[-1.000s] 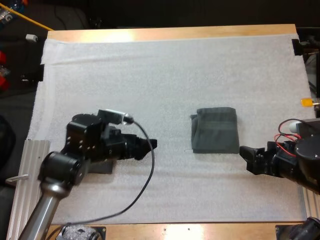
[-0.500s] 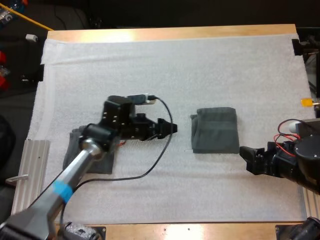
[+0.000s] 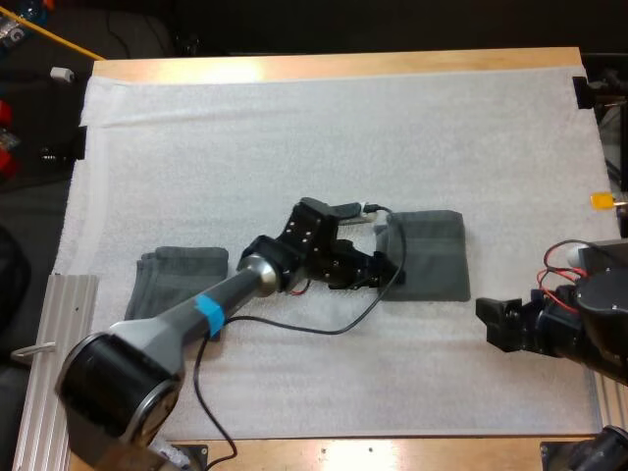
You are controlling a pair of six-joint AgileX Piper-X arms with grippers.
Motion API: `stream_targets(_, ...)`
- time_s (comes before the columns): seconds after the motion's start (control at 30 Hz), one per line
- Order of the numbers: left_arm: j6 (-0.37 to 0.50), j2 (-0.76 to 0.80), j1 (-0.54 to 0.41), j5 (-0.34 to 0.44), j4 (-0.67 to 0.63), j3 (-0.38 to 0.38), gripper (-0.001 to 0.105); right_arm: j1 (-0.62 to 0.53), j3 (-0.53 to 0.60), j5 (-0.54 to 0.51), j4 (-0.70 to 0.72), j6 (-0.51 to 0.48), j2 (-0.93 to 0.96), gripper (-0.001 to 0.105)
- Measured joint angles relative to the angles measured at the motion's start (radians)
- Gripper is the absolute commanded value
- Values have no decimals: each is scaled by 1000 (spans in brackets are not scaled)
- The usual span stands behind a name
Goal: Pick towel from pile, fold and stack
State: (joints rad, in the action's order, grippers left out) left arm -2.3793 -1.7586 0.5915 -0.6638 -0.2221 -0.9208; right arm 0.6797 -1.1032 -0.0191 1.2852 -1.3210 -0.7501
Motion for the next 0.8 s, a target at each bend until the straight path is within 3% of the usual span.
stream_targets(0.27,-65,-42,16,19,0,-27,69,0,0,0,39,0,0,70)
stream_targets(0.8,-284,-54,83,97,-9,-54,69,0,0,0,40,0,0,70)
